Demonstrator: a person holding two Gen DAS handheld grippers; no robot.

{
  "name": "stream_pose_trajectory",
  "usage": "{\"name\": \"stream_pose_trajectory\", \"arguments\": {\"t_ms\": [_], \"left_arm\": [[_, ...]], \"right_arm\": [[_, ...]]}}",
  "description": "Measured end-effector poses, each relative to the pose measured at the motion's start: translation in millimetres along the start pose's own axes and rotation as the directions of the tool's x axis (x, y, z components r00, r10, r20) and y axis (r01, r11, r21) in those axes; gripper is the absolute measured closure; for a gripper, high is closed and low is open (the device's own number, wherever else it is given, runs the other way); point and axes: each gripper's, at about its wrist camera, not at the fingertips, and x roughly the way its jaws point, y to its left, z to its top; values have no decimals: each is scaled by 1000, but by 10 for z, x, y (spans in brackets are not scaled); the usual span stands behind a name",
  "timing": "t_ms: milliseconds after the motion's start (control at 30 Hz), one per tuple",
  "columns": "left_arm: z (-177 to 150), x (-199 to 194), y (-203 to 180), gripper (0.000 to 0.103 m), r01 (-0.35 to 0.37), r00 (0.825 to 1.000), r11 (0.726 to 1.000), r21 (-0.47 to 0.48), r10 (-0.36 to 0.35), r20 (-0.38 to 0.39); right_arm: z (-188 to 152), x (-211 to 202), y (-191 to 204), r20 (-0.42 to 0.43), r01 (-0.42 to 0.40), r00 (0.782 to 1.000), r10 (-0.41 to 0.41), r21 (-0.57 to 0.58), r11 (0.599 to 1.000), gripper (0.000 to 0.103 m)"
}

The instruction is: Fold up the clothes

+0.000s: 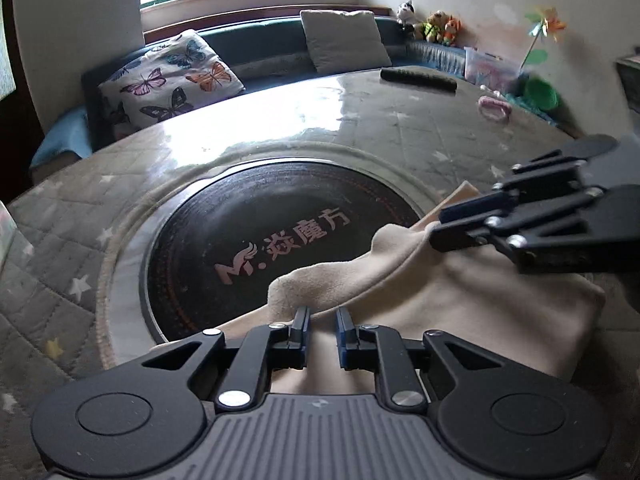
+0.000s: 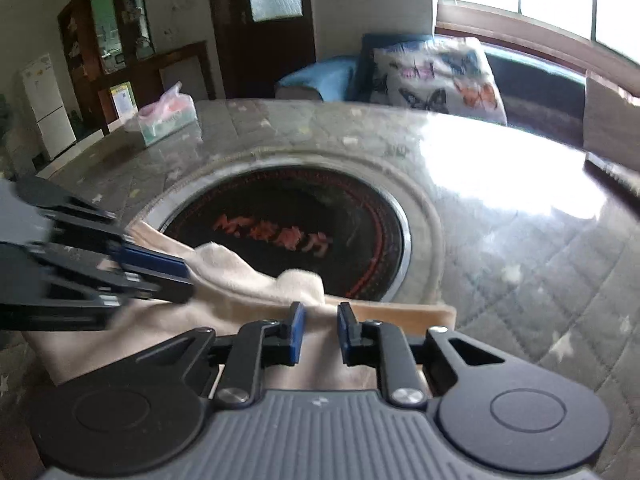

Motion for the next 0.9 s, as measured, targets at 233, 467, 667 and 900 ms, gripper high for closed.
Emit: {"name": "stream_pose_trajectory", "arguments": {"t_ms": [233, 467, 667, 900], "left_arm": [[-9, 4, -13, 87, -14, 1000, 1000, 17, 14, 6], [-15, -1, -65, 87, -42, 999, 999, 26, 42, 17], [-39, -36, -106, 86, -71, 997, 997, 27, 70, 29], [-176, -478, -174, 77, -77, 991, 997, 10, 76, 109]], "right_arm": [[-25, -161, 262, -12, -60, 998, 59, -86, 994, 85], [-285, -395, 635, -42, -130, 991, 124, -193, 973, 85], [-523, -553, 854, -43, -135, 991, 128, -262, 956, 85], [-559, -696, 679, -24, -107, 994, 105, -188, 976, 85]]}}
